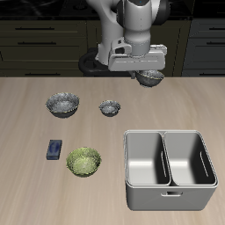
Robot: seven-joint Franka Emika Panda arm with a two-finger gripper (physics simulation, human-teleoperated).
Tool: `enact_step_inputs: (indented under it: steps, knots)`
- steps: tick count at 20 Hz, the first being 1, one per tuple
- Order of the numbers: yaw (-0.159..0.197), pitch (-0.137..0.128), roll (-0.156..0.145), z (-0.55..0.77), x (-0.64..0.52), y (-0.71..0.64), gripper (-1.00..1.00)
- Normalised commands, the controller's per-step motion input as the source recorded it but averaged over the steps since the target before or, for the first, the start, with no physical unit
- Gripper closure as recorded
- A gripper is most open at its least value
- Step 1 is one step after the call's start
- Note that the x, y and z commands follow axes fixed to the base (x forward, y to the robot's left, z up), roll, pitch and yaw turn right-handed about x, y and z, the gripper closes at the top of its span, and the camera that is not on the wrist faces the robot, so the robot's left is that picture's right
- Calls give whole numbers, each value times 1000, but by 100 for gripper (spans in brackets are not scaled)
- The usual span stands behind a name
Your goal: Stack middle-sized black bowl on the green bowl
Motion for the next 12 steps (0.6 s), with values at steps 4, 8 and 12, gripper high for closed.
enact_step_inputs:
  steps: [4,8,12]
  knots:
    - [32,10,17,200,212,-416,100]
    - [20,-6,-6,130,186,-385,100]
    - [-37,3,-4,224,126,-435,100]
